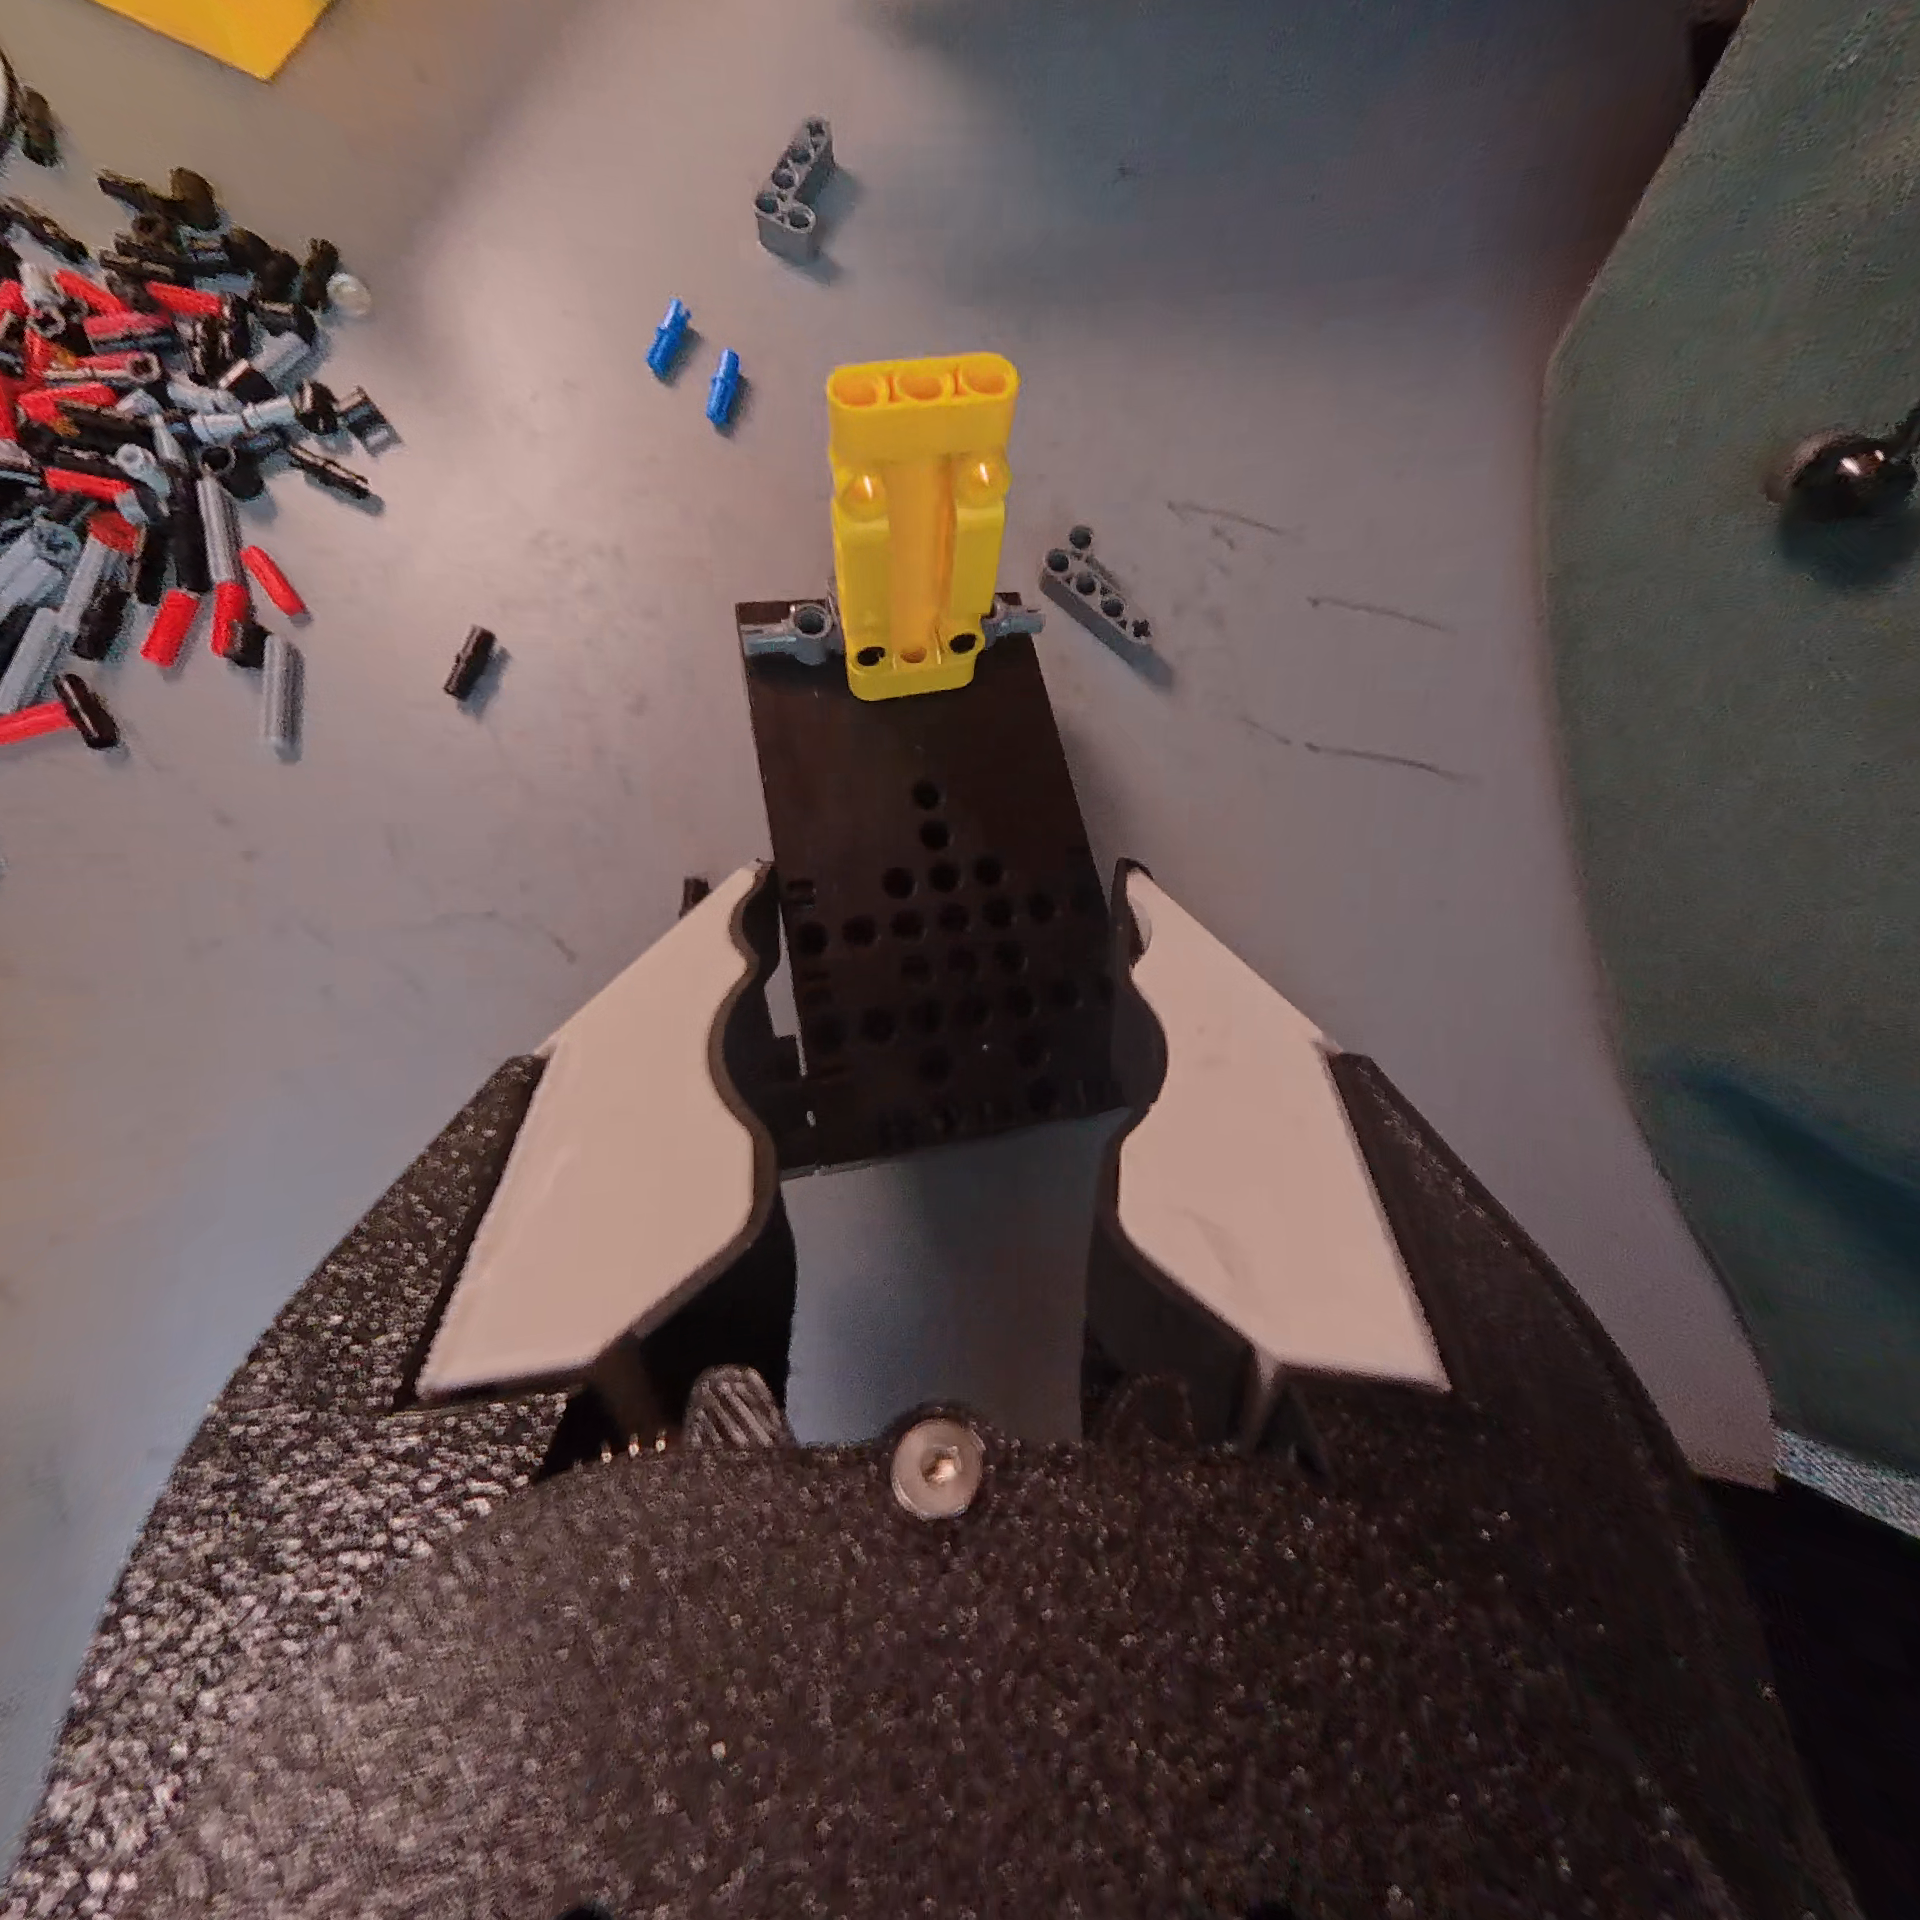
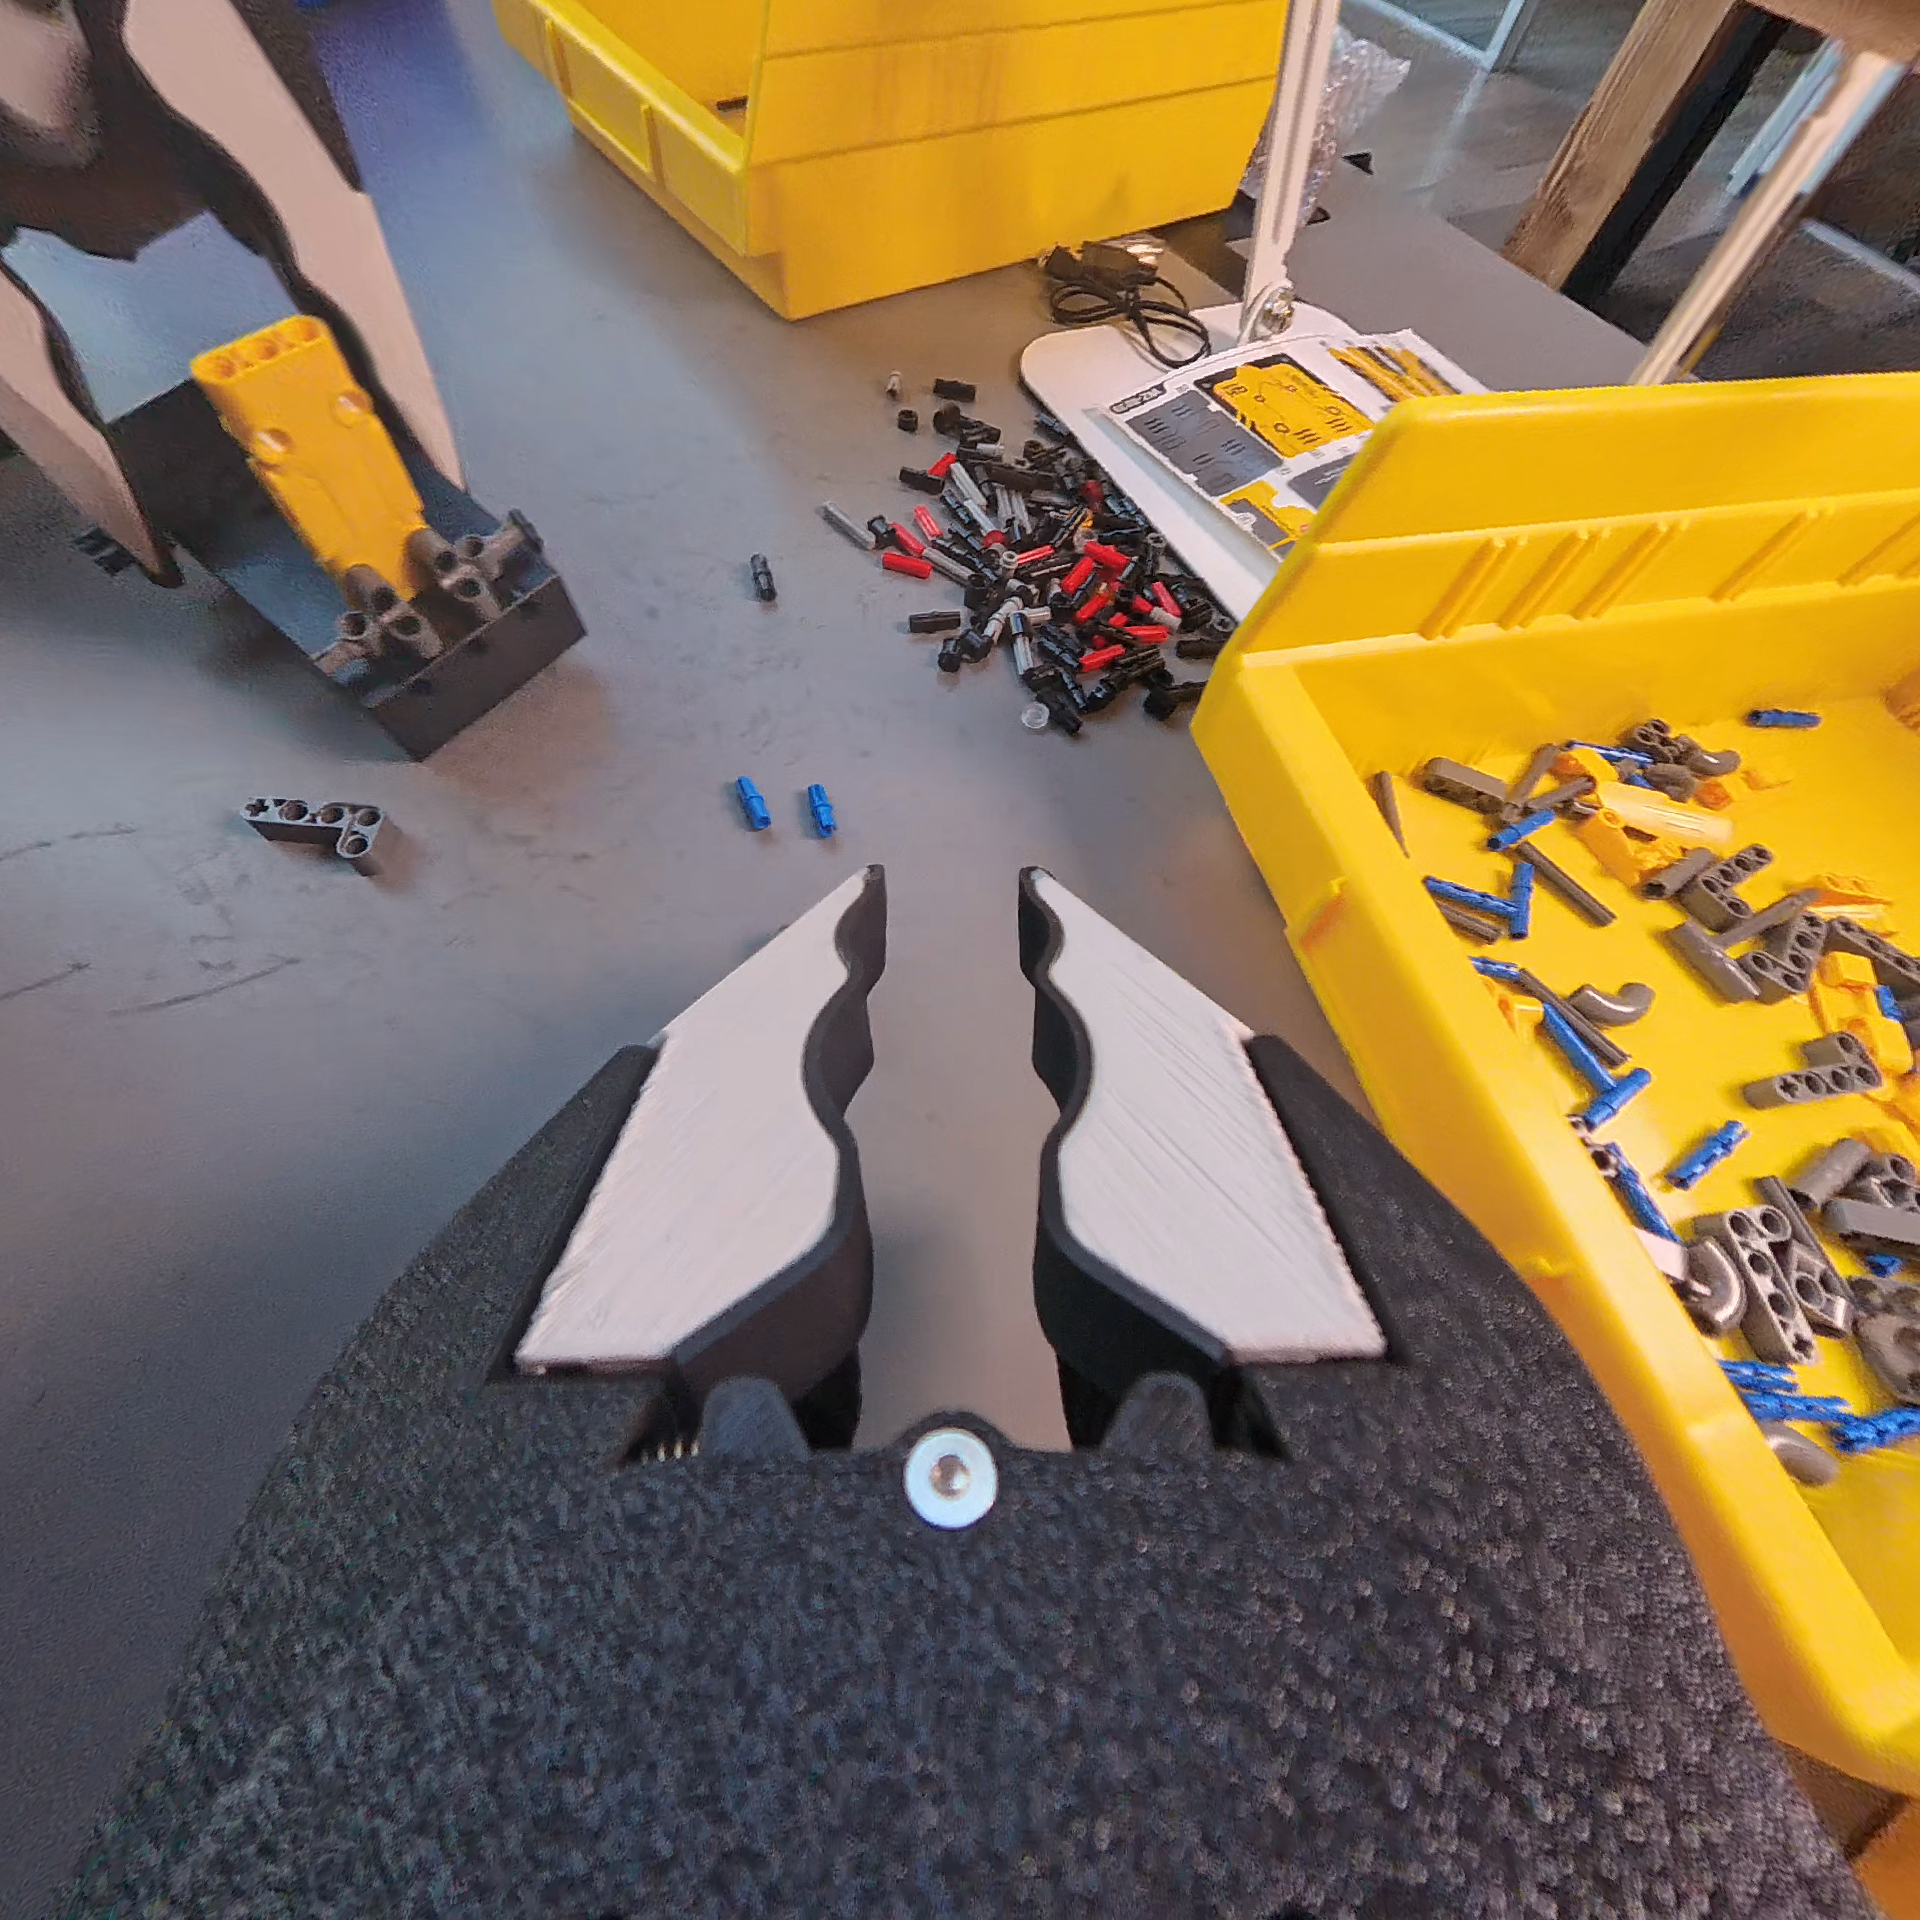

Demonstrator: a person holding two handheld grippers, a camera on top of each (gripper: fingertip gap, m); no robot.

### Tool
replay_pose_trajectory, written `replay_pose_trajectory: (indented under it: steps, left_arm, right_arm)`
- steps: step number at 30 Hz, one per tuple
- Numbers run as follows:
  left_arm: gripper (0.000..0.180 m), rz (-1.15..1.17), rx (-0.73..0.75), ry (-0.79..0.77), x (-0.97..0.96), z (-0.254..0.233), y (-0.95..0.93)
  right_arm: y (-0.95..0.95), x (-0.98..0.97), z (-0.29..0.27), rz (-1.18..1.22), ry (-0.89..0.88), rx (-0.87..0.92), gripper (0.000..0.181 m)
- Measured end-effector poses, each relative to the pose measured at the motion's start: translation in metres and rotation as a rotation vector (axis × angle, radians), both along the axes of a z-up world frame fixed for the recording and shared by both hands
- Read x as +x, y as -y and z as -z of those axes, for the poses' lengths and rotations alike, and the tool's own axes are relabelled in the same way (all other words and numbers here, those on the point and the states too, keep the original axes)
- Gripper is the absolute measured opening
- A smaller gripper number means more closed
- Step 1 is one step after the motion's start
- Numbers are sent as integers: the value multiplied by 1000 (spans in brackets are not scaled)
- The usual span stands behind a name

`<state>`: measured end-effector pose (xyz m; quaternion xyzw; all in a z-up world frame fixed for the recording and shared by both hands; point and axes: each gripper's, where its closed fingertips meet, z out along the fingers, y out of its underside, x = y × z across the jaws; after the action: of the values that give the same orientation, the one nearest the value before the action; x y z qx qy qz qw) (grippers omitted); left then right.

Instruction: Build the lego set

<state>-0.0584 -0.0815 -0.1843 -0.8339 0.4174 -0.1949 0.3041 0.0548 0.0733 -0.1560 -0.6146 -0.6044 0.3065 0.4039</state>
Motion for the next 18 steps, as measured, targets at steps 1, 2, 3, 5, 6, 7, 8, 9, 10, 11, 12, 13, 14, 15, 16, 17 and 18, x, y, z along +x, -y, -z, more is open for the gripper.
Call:
replay_pose_trajectory:
  steps: [1, 2, 3, 5, 6, 7, 8, 9, 10, 11, 12, 13, 14, 15, 16, 17, 18]
  left_arm:
    - [63, 6, -14, -3, -5, -1, 6]
    - [63, 14, -25, -8, -8, 0, 9]
    - [63, 26, -31, -9, -10, 0, 12]
    - [63, 61, -36, 17, -6, -3, 15]
    - [63, 74, -37, 37, -2, -4, 14]
    - [63, 80, -38, 48, 2, -3, 11]
    - [63, 84, -41, 43, 4, 1, 8]
    - [63, 91, -47, 25, 5, 7, 4]
    - [63, 98, -53, 23, 6, 10, 1]
    - [63, 103, -54, 32, 7, 11, -3]
    - [63, 106, -51, 31, 7, 11, -7]
    - [63, 110, -47, 24, 6, 11, -11]
    - [63, 115, -42, 13, 4, 11, -15]
    - [63, 119, -31, 2, 3, 10, -18]
    - [62, 117, -9, 4, 2, 7, -21]
    - [62, 106, 25, 30, 3, -2, -25]
    - [61, 79, 81, 64, 3, -15, -31]
  right_arm:
    - [-4, 1, -2, 14, -19, -18, 23]
    - [-7, 1, -4, 26, -36, -37, 23]
    - [-10, 1, -6, 36, -48, -54, 23]
    - [-13, 1, -8, 48, -59, -62, 23]
    - [-14, 1, -8, 51, -59, -57, 23]
    - [-14, 2, -8, 53, -56, -50, 23]
    - [-14, 2, -7, 54, -52, -45, 23]
    - [-14, 2, -6, 56, -48, -42, 23]
    - [-14, 2, -6, 58, -46, -42, 23]
    - [-15, 2, -5, 60, -45, -43, 23]
    - [-15, 2, -6, 61, -47, -43, 23]
    - [-15, 2, -7, 63, -49, -41, 23]
    - [-14, 2, -8, 64, -50, -40, 23]
    - [-13, 1, -9, 64, -52, -37, 23]
    - [-12, 1, -11, 63, -56, -33, 23]
    - [-9, 0, -14, 58, -62, -28, 23]
    - [-5, -1, -18, 50, -76, -22, 23]
